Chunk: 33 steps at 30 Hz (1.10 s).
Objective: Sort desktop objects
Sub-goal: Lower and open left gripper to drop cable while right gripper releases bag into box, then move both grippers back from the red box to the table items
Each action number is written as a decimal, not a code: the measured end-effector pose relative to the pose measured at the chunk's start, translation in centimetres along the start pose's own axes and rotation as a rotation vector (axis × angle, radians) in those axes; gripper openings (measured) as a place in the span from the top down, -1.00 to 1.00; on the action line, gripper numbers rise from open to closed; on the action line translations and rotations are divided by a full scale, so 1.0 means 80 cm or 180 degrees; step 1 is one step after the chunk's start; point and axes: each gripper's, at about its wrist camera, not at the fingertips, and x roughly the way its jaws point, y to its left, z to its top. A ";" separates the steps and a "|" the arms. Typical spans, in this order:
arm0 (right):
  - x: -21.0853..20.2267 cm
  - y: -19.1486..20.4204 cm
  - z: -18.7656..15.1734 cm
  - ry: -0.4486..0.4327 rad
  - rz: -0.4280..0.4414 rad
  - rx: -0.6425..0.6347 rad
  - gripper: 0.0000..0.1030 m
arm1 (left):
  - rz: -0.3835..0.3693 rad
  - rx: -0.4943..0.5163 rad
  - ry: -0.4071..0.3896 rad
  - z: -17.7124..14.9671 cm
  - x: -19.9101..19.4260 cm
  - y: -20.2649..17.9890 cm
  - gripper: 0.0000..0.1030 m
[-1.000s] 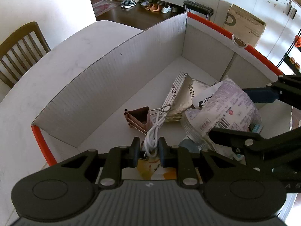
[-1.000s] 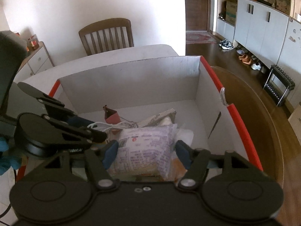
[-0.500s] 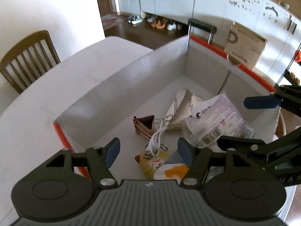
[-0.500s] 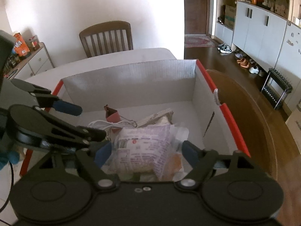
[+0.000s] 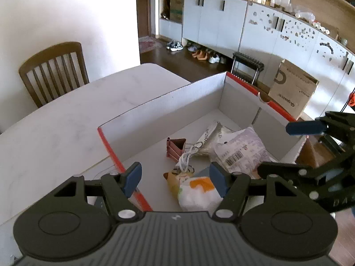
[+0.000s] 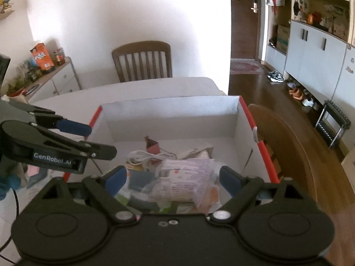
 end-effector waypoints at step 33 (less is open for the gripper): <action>0.009 0.181 0.003 -0.0129 0.0379 -0.0242 -1.00 | 0.0398 -0.0700 -0.0362 -0.153 -0.122 0.163 -0.81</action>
